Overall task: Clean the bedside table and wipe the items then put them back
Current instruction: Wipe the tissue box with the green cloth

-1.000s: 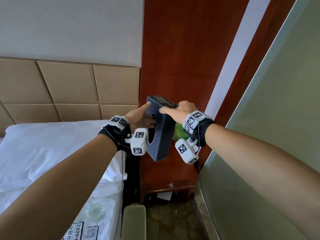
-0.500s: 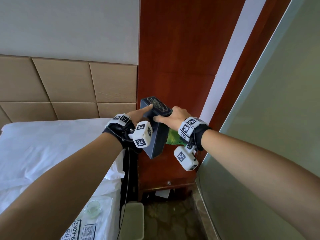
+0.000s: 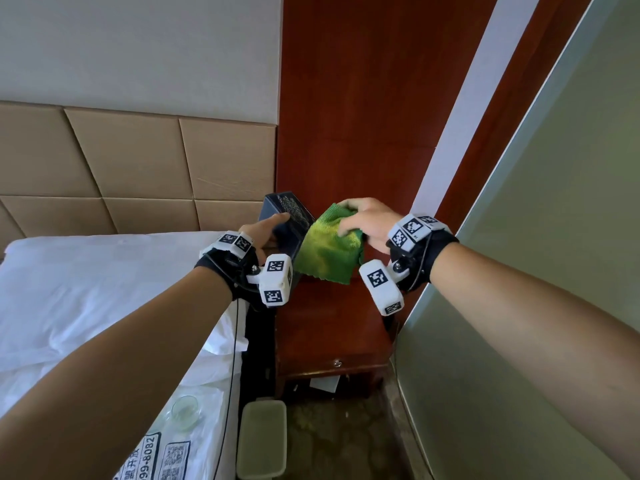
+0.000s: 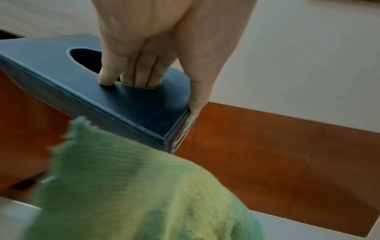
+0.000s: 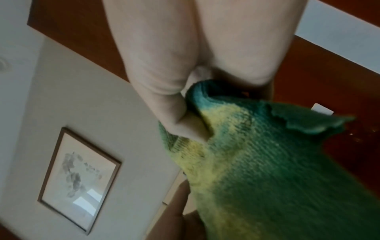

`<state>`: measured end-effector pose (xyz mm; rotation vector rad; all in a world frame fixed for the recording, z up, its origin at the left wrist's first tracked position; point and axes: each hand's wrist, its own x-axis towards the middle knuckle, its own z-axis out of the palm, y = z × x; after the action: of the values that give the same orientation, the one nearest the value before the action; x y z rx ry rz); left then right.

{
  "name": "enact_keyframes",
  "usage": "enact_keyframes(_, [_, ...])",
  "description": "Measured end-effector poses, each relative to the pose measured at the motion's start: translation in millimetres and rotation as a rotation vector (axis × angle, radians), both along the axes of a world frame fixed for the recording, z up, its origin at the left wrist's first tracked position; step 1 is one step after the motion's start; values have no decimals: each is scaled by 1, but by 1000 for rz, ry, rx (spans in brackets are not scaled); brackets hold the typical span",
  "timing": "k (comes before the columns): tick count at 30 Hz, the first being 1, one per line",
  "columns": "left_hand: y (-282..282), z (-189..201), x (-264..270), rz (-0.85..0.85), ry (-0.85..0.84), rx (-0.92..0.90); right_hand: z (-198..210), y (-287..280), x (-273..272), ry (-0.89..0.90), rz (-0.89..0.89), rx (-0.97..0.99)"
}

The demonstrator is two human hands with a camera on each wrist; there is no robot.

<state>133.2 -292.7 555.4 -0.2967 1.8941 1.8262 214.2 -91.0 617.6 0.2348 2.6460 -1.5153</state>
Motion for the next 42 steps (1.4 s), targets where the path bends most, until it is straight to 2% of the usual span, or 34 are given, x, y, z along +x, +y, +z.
enact_keyframes(2, [-1, 2, 3, -42, 17, -21, 1, 6, -1, 63, -43, -83])
enact_keyframes(4, [-1, 1, 4, -78, 8, -5, -2, 6, -3, 161, -102, -51])
enact_keyframes(8, [4, 0, 2, -89, 13, -10, -13, -8, 2, 467, -188, 340])
enact_keyframes(10, [6, 3, 3, -100, 10, -15, -21, -14, 3, 550, -105, 442])
enact_keyframes(17, [6, -1, -3, -108, -10, -11, -36, -13, 10, 426, 192, 688])
enact_keyframes(20, [8, -8, -6, -101, -5, -8, -41, -7, 7, 469, 173, 695])
enact_keyframes(24, [8, -5, -2, -61, 59, -14, -36, -1, 3, 494, 126, 541])
enact_keyframes(32, [-5, -8, -1, -197, 133, -8, -11, 5, -14, 551, -79, 485])
enact_keyframes(37, [-9, -7, 2, -286, 182, -16, -6, -3, -26, 630, -31, 558])
enact_keyframes(42, [-7, -2, 5, -329, 230, -4, -4, -14, -29, 598, 62, 667])
